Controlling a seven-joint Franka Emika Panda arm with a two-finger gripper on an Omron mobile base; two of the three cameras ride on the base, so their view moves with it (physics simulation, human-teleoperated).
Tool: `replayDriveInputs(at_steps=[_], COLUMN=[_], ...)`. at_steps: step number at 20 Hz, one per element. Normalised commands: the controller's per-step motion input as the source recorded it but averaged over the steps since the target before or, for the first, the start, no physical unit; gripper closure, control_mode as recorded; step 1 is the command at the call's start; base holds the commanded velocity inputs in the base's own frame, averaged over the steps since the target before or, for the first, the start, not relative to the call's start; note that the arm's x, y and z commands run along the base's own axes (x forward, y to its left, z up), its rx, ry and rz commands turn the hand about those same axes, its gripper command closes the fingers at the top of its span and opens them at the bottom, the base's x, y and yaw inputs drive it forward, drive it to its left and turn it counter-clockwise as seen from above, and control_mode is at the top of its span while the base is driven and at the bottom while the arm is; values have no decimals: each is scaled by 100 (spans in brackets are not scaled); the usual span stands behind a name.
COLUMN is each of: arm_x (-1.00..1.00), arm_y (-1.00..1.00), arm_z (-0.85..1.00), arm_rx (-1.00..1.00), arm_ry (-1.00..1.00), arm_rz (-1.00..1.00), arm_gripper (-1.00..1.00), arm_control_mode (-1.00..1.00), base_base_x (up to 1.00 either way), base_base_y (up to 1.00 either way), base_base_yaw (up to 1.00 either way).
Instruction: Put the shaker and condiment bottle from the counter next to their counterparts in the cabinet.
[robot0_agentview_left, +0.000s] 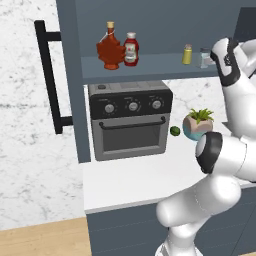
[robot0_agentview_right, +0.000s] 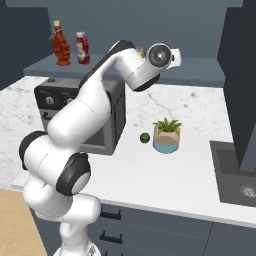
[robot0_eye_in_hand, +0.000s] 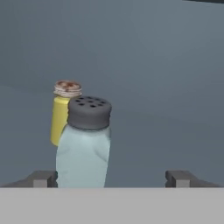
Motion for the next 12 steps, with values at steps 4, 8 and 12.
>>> replayDriveInputs(at_steps=[4, 8, 12], arm_x=[-57, -59, -78], arm_y=[-12, -1, 0], arm_z=[14, 2, 0], arm_rx=[5, 5, 4], arm_ry=[-7, -4, -5], arm_rz=[0, 0, 0], arm_gripper=[-100, -100, -100], arm_control_mode=[-100, -100, -100], base_base_x=[0, 0, 0], base_base_y=[0, 0, 0], base_base_yaw=[0, 0, 0])
